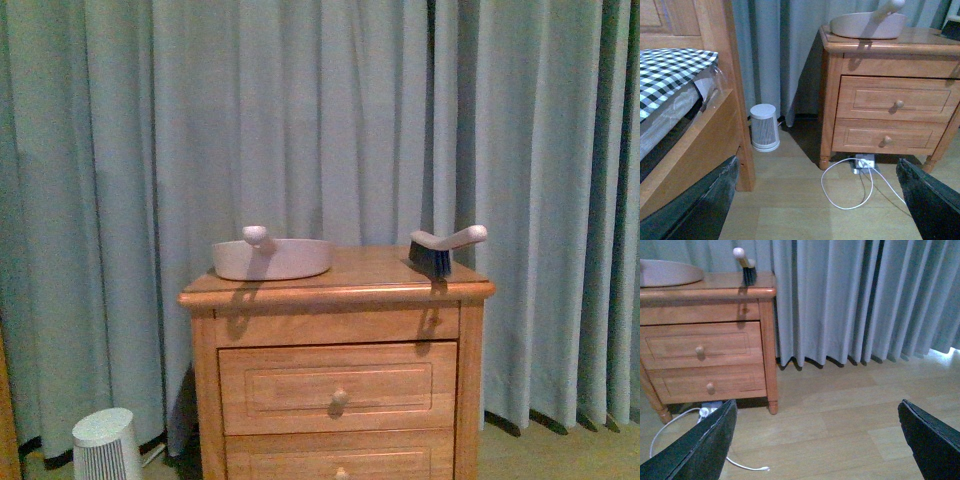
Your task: Clean up trash
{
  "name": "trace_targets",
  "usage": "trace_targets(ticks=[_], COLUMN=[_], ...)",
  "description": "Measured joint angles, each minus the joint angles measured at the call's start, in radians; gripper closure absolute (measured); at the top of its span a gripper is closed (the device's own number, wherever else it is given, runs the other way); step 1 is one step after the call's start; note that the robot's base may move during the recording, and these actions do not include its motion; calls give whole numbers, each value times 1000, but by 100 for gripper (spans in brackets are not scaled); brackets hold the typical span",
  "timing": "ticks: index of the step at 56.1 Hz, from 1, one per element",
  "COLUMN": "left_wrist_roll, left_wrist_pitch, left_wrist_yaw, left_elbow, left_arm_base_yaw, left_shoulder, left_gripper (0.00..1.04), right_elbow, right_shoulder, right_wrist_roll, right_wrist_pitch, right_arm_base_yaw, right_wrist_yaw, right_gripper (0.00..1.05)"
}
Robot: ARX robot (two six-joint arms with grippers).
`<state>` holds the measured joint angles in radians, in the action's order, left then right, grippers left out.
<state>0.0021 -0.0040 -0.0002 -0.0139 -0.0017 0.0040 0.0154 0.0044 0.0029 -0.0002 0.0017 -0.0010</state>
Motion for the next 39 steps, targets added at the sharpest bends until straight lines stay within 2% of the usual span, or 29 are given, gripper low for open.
trace_targets(ticks=[39], left_wrist_roll=[0], left_wrist_pitch=[0], left_wrist_yaw=[0], left_elbow=[0], left_arm_base_yaw=[0], left_shoulder=[0], left_gripper=[8], right_elbow=[0], right_shoulder=[0], right_wrist_roll=[0], right_wrist_pitch=[0], right_arm_base_yaw=[0], right_wrist_yaw=[0], right_gripper=[7])
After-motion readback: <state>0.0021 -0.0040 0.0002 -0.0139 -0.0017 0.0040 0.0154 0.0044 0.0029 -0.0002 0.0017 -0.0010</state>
